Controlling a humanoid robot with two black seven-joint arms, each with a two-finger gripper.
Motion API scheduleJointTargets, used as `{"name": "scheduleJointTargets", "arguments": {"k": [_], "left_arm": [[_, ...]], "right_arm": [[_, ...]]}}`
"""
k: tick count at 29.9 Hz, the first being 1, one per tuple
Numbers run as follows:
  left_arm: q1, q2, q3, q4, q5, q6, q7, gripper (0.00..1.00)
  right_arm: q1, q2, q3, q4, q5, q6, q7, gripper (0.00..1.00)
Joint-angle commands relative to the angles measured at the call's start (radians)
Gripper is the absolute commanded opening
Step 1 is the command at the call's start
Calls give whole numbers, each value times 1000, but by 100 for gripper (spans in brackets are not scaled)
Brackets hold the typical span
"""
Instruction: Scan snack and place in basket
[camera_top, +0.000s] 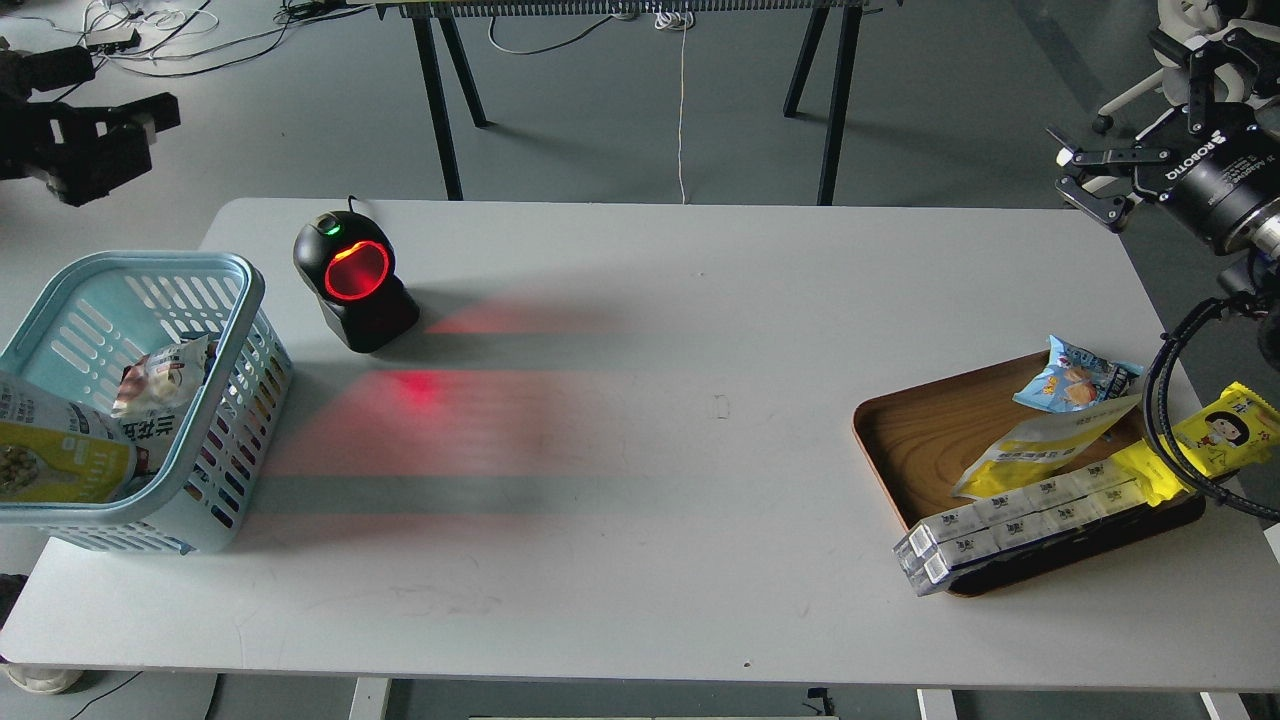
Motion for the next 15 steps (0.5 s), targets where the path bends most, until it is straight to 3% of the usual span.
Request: {"name": "scheduleJointTargets", "arguments": {"k": [1, 6, 15], "left_arm": [[1, -126, -36, 70, -185, 10, 16, 97], [1, -273, -67, 185, -401, 69, 15, 97], [13, -463, -124, 319, -656, 70, 10, 97]], "right_arm": [[7, 0, 0, 6, 0, -1, 0, 98], [21, -2, 0, 9, -2, -1, 0, 98], [24, -6, 0, 20, -26, -1, 0, 98]]}}
